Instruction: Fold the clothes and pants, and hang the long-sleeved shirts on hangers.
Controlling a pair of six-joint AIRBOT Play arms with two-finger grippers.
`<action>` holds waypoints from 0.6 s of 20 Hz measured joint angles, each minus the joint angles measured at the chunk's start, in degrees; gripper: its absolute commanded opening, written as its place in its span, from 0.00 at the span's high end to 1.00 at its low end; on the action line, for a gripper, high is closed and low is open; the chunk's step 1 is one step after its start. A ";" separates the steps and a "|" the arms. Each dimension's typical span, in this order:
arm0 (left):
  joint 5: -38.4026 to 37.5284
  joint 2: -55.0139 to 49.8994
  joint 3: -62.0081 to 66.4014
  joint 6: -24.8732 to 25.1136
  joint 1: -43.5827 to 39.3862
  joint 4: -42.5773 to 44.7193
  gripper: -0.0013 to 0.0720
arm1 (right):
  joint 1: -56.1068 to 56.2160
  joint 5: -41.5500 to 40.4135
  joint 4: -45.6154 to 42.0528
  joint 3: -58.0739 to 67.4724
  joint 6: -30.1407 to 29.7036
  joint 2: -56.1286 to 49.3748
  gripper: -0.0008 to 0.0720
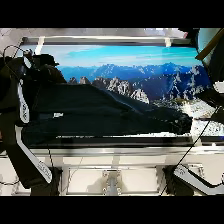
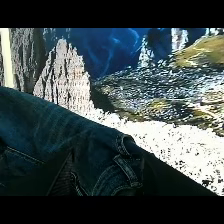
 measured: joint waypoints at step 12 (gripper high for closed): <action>0.46 5.79 -0.31 0.52 0.24 -4.42 0.96 | 0.22 -5.29 -12.72 0.00 6.16 -6.51 0.26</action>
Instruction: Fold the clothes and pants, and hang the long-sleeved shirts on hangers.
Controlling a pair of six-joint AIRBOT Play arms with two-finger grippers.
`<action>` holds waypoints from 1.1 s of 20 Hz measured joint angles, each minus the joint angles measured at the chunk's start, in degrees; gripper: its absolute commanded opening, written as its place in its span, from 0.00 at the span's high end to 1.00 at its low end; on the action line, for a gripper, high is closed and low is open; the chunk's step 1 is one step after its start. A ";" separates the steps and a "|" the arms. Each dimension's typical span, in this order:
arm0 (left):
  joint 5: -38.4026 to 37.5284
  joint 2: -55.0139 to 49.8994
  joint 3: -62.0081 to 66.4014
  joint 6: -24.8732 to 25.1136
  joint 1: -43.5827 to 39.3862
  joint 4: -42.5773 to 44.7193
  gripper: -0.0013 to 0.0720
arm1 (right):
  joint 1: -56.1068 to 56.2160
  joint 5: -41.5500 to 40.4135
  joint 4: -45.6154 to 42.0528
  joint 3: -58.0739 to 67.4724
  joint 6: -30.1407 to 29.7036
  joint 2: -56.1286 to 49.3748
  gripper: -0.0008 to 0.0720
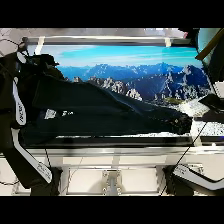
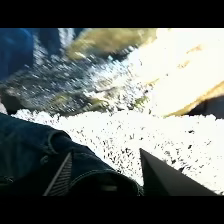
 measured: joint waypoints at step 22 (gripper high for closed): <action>19.50 18.03 -0.28 0.02 0.07 -0.11 0.96 | 11.06 9.35 8.02 26.53 -1.73 -18.10 0.26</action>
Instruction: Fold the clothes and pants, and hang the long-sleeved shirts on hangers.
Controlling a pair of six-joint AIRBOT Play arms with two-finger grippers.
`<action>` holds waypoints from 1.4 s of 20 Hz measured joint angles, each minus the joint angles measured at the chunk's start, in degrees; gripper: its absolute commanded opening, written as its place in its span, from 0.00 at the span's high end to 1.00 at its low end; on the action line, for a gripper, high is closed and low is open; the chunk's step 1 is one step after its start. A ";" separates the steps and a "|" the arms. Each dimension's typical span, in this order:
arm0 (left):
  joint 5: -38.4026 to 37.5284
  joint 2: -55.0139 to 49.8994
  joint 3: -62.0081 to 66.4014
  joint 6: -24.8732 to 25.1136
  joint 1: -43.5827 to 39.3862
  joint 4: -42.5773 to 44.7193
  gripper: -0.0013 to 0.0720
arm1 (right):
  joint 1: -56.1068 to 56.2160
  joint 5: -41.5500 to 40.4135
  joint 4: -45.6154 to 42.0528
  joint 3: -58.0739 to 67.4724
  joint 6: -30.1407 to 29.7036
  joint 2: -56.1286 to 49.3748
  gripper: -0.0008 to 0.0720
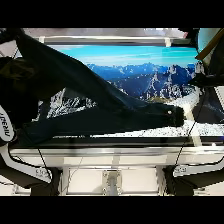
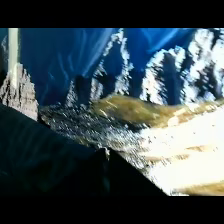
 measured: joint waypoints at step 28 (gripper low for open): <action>2.34 4.81 -6.29 2.58 -1.40 0.02 0.96 | 1.99 13.62 8.39 18.95 -1.03 -14.16 0.90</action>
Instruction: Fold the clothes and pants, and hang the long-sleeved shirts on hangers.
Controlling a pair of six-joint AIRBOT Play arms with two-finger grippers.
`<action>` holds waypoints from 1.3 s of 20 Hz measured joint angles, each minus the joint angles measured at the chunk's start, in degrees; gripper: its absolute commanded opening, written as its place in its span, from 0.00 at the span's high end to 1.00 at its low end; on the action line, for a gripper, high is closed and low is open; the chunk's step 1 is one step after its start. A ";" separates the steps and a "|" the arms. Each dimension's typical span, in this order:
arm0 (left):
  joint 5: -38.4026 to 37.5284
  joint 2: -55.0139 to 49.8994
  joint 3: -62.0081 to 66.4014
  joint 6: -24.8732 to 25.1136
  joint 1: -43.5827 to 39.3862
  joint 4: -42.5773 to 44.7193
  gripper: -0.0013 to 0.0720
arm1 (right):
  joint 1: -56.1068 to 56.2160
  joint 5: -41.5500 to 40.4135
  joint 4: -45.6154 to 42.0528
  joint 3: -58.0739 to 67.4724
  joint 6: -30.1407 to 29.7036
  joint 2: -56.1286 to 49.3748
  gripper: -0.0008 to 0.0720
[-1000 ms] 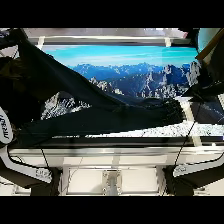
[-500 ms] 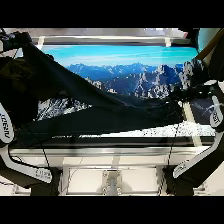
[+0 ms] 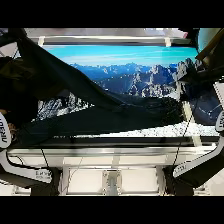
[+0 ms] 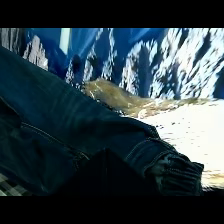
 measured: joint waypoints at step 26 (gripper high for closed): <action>-5.86 0.59 -0.02 3.15 0.00 0.04 0.96 | 4.13 4.22 4.63 -2.60 0.72 -10.67 0.93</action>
